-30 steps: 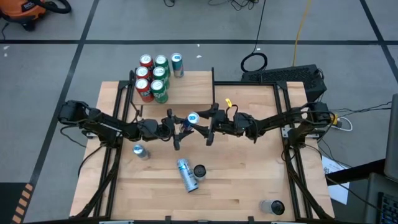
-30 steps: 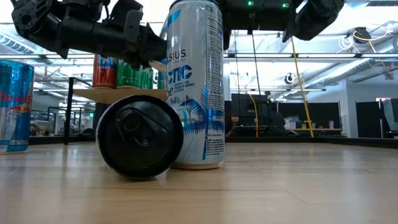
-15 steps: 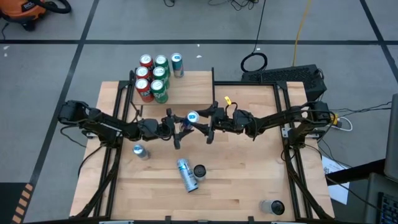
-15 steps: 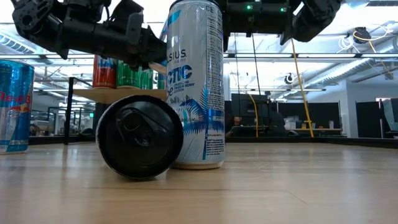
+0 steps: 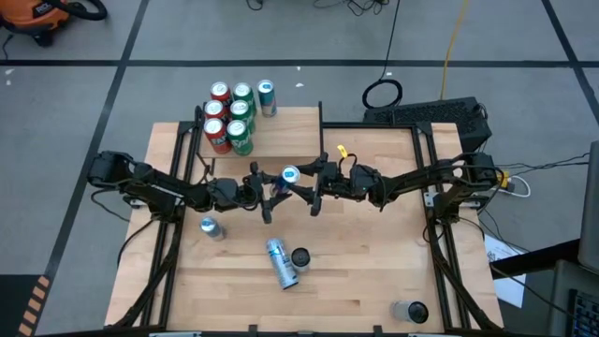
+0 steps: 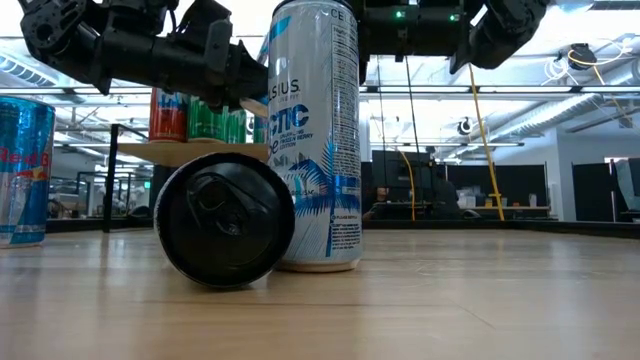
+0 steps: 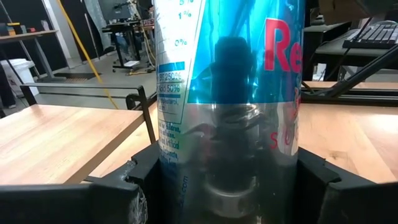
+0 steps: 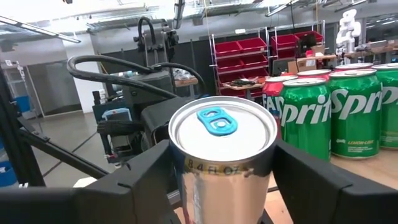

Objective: Place canned beverage on shelf
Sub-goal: Put the right blue soda can on the shelf

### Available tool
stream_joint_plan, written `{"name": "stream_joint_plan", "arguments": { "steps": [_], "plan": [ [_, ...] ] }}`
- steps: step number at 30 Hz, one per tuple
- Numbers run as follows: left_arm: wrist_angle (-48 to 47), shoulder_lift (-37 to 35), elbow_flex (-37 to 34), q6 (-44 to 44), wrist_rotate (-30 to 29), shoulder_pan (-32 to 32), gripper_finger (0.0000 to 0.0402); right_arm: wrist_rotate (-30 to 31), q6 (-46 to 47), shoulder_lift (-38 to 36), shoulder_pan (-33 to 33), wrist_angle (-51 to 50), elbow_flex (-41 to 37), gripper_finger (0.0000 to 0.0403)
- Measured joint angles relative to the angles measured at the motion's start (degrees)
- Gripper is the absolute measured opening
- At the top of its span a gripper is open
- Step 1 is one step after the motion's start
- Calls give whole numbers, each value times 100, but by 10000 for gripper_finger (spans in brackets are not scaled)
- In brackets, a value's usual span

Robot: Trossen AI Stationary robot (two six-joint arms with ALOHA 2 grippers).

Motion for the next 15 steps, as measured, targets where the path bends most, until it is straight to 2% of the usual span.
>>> {"name": "stream_joint_plan", "arguments": {
  "steps": [7, 12, 15],
  "plan": [
    [20, -7, 0, -28, -91, 7, 226, -113, -178, 51, -42, -432, 330, 218],
    [-121, -7, -2, -40, -169, 4, 229, -105, -405, 151, -42, -717, 556, 213],
    [-406, -53, -2, 48, -421, -11, 244, -120, -519, 169, -67, -827, 557, 212]
  ]
}}
